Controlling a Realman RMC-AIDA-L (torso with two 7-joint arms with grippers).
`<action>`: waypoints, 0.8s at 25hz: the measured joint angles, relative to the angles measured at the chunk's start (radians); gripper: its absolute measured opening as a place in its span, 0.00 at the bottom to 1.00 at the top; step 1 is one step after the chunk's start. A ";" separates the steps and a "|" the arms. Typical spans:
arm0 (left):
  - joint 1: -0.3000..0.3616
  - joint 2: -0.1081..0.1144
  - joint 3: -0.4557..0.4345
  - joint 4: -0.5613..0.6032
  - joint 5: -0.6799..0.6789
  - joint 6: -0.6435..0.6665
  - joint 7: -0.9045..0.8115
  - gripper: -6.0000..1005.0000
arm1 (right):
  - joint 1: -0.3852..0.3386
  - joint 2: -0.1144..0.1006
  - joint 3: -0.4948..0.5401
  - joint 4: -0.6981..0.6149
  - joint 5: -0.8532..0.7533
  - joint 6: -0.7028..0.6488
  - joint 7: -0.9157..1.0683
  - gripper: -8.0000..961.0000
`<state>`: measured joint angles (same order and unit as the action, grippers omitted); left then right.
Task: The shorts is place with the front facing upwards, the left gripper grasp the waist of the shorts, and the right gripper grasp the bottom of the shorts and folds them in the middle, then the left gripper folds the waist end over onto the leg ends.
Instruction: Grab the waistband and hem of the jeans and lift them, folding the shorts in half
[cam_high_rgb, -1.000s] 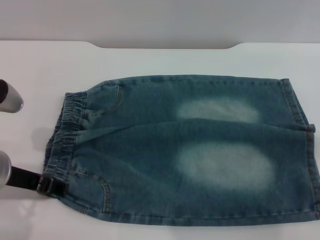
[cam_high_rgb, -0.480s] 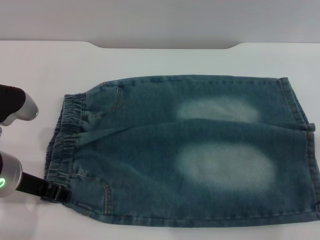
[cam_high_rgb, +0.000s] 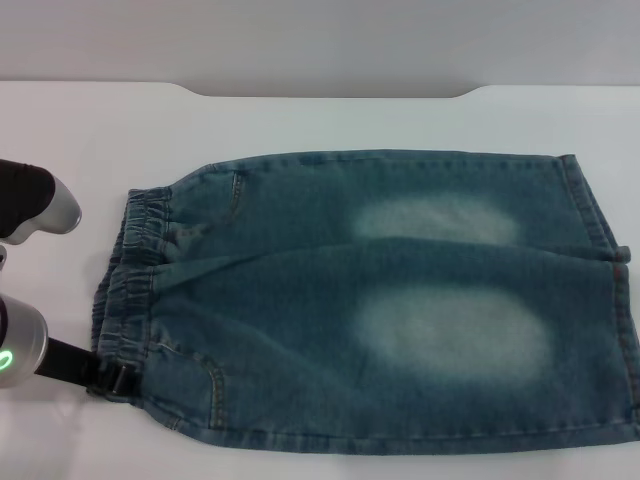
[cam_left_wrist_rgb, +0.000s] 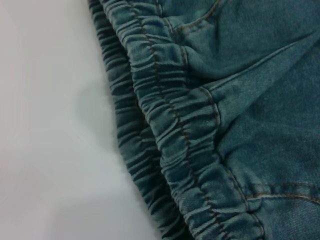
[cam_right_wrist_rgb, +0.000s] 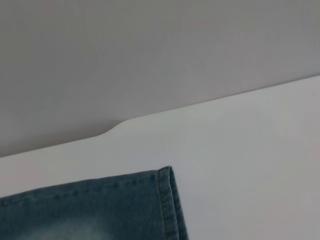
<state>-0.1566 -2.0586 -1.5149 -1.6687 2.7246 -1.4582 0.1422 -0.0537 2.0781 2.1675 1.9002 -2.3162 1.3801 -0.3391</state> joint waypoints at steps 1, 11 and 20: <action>0.000 0.000 0.000 0.000 0.000 0.000 0.000 0.46 | 0.000 0.000 0.000 0.000 0.000 0.003 0.000 0.59; 0.008 0.001 0.001 -0.057 -0.001 -0.026 0.001 0.37 | 0.007 0.001 0.001 -0.013 0.002 0.114 0.028 0.59; -0.006 0.000 0.004 -0.049 0.000 -0.027 0.003 0.18 | -0.005 0.004 0.000 -0.097 0.053 0.149 0.036 0.59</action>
<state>-0.1625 -2.0587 -1.5110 -1.7175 2.7244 -1.4854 0.1456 -0.0586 2.0824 2.1671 1.8028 -2.2632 1.5295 -0.3032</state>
